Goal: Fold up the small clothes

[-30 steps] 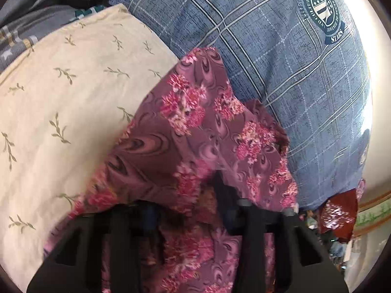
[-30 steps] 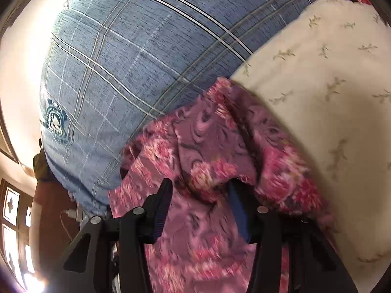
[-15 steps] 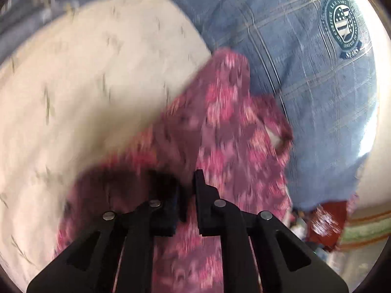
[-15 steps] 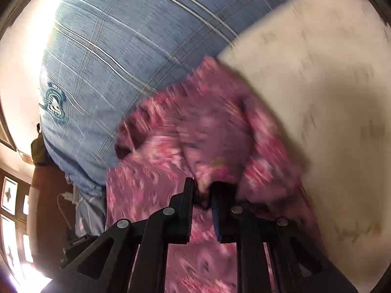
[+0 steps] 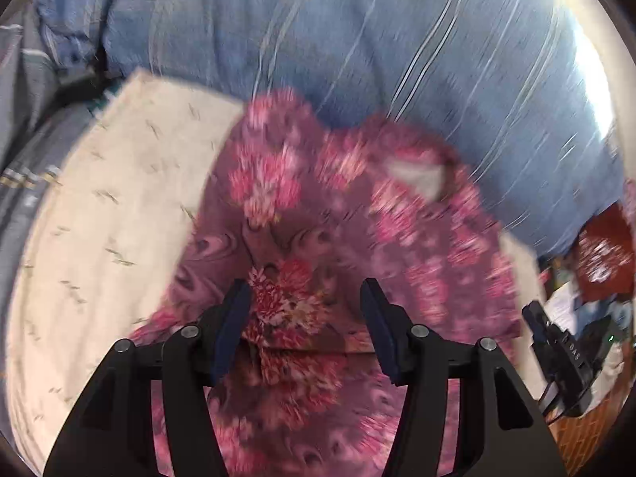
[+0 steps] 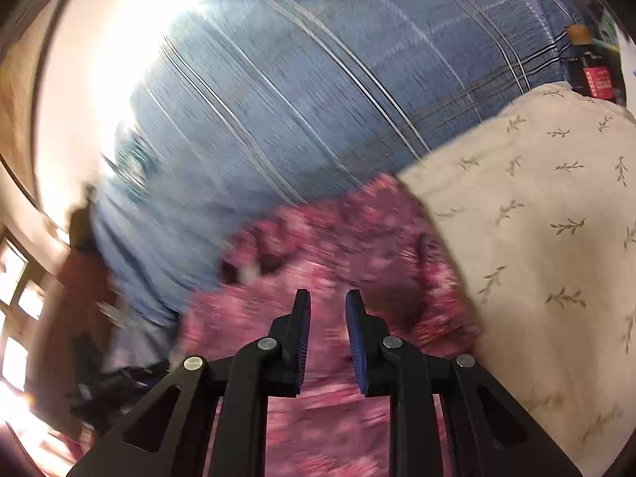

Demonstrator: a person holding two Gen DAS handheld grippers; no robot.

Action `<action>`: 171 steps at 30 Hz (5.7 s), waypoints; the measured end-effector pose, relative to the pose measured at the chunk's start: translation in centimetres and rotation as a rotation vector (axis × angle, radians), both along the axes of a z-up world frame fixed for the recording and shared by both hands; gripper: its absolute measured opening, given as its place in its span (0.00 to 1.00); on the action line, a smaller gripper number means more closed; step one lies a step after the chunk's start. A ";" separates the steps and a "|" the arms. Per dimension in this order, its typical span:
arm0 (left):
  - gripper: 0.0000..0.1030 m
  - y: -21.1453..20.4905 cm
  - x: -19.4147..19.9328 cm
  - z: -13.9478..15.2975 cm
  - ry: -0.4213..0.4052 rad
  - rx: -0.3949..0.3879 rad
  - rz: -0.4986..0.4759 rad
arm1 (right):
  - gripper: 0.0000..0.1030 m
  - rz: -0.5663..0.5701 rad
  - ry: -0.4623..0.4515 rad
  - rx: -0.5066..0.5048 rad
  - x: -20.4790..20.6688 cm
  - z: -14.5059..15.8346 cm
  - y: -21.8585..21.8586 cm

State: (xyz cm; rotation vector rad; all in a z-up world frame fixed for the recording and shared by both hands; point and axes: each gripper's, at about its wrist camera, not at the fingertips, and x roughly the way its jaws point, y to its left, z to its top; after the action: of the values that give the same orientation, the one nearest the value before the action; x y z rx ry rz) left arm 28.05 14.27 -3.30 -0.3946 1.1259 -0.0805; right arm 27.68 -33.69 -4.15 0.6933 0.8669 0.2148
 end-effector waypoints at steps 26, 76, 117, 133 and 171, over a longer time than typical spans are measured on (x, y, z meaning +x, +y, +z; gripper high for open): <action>0.55 5.1 -16.9 2.5 0.155 0.008 -0.055 | 0.47 0.175 0.239 -0.051 -15.6 0.6 -2.0; 0.06 7.1 -29.1 -0.3 0.174 -0.381 -0.169 | 0.05 0.242 0.106 0.141 -30.0 0.7 -5.0; 0.06 11.3 0.2 3.2 -0.094 -0.456 0.085 | 0.05 0.032 -0.100 0.303 2.3 2.5 -5.8; 0.17 13.3 6.7 0.0 0.006 -0.545 0.093 | 0.32 -0.050 0.021 0.257 7.2 -1.0 -6.6; 0.03 11.0 9.8 3.2 -0.167 -0.101 0.024 | 0.07 0.063 -0.045 0.025 12.5 1.6 -5.1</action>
State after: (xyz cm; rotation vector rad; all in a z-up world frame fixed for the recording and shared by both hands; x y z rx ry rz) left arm 37.89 25.31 -0.11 -0.4820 0.9542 -0.1470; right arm 40.14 -38.76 -2.59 0.6822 0.8448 0.2965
